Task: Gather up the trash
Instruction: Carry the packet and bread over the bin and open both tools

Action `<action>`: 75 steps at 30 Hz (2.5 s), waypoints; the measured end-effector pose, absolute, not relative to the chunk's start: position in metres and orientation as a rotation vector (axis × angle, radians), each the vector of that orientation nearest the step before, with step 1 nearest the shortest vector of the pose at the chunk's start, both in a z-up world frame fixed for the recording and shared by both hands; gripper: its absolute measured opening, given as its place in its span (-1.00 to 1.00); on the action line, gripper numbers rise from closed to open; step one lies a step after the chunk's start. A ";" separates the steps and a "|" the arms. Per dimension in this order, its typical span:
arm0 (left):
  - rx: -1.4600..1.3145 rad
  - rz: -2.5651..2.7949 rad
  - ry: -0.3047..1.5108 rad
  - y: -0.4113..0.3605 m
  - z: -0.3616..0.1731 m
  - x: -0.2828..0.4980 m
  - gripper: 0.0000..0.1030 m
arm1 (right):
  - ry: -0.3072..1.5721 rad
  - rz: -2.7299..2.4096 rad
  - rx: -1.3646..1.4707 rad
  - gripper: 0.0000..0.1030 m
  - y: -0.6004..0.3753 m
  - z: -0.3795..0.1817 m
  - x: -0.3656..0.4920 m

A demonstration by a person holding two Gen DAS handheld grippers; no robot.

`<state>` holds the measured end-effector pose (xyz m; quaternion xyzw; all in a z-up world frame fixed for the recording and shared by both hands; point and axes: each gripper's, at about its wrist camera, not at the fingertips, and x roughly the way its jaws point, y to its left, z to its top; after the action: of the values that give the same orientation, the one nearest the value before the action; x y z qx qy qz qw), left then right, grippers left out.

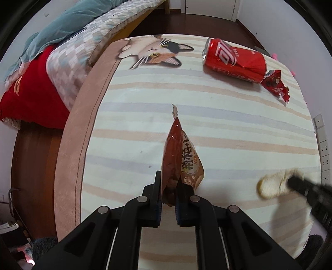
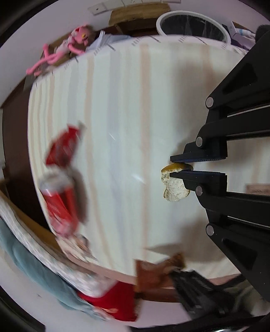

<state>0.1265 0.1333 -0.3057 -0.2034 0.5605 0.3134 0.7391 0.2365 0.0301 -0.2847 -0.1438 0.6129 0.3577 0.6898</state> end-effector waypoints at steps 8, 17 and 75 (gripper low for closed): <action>-0.450 0.698 1.243 0.133 -0.311 0.118 -0.87 | 1.398 0.767 -0.409 -0.79 0.035 -0.308 0.206; -0.424 0.696 1.236 0.130 -0.300 0.108 -0.87 | 1.381 0.762 -0.368 -0.86 0.030 -0.305 0.203; -0.133 -0.124 1.645 -0.299 -0.389 0.475 0.12 | 1.574 0.162 0.110 -0.83 -0.478 -0.403 0.475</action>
<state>0.4752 -0.2989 -0.3893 -0.0593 0.7320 -0.0553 0.6765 0.4750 -0.4779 -0.4031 0.0494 0.7072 0.0727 0.7015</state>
